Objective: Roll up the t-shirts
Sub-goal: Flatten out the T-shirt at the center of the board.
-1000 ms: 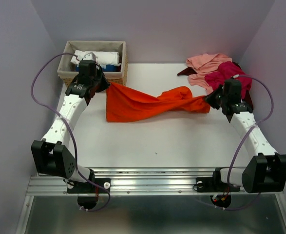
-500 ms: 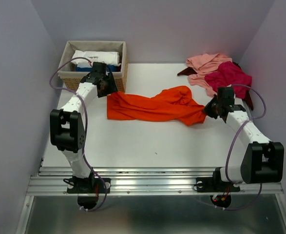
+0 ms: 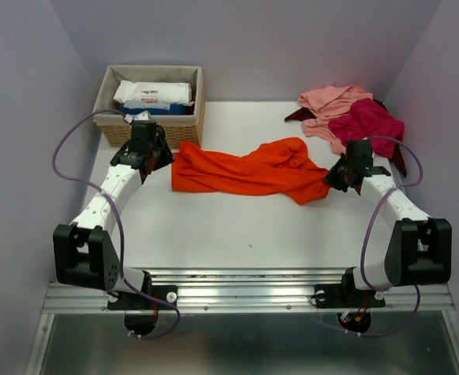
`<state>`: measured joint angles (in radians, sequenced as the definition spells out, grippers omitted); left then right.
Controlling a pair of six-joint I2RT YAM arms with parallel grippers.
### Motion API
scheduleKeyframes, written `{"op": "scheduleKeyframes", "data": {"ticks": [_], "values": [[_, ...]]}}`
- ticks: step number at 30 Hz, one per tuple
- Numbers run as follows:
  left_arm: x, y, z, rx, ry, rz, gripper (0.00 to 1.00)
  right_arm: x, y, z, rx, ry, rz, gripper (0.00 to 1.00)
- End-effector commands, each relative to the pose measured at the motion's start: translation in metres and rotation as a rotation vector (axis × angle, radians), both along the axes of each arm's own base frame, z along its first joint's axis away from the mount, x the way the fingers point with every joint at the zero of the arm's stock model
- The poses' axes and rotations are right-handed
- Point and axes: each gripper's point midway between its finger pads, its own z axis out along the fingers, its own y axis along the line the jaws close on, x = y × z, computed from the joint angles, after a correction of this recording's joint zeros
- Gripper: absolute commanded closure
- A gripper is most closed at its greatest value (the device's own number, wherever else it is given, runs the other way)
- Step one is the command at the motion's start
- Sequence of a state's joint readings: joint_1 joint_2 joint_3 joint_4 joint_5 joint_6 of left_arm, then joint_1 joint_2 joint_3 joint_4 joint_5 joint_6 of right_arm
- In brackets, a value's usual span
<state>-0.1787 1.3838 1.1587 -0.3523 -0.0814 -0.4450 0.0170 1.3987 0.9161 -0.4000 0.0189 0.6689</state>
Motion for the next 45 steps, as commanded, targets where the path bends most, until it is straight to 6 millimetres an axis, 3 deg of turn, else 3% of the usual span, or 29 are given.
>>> {"op": "scheduleKeyframes", "data": {"ticks": [1, 7, 12, 36, 40, 44, 45], "values": [[0.002, -0.011, -0.062, -0.060, 0.091, -0.006, 0.51, 0.005, -0.001, 0.009, -0.009, -0.049, 0.009, 0.99], [0.021, -0.027, -0.095, -0.098, 0.140, -0.052, 0.58, 0.001, -0.001, 0.013, -0.001, -0.060, 0.007, 0.99], [0.029, -0.027, -0.109, -0.098, 0.170, -0.035, 0.53, -0.001, 0.000, 0.009, 0.005, -0.049, 0.007, 0.99], [0.063, -0.029, -0.128, -0.049, 0.170, 0.024, 0.56, -0.008, 0.007, -0.005, 0.037, -0.014, 0.030, 0.99], [0.065, -0.030, -0.131, -0.037, 0.174, 0.031, 0.66, -0.011, 0.007, -0.006, 0.037, -0.009, 0.028, 0.99], [0.064, -0.029, -0.130, -0.036, 0.171, 0.033, 0.99, -0.012, 0.006, -0.004, 0.035, -0.017, 0.022, 0.99], [0.064, -0.029, -0.127, -0.035, 0.168, 0.034, 1.00, -0.012, 0.006, -0.003, 0.035, -0.020, 0.022, 0.99]]}}
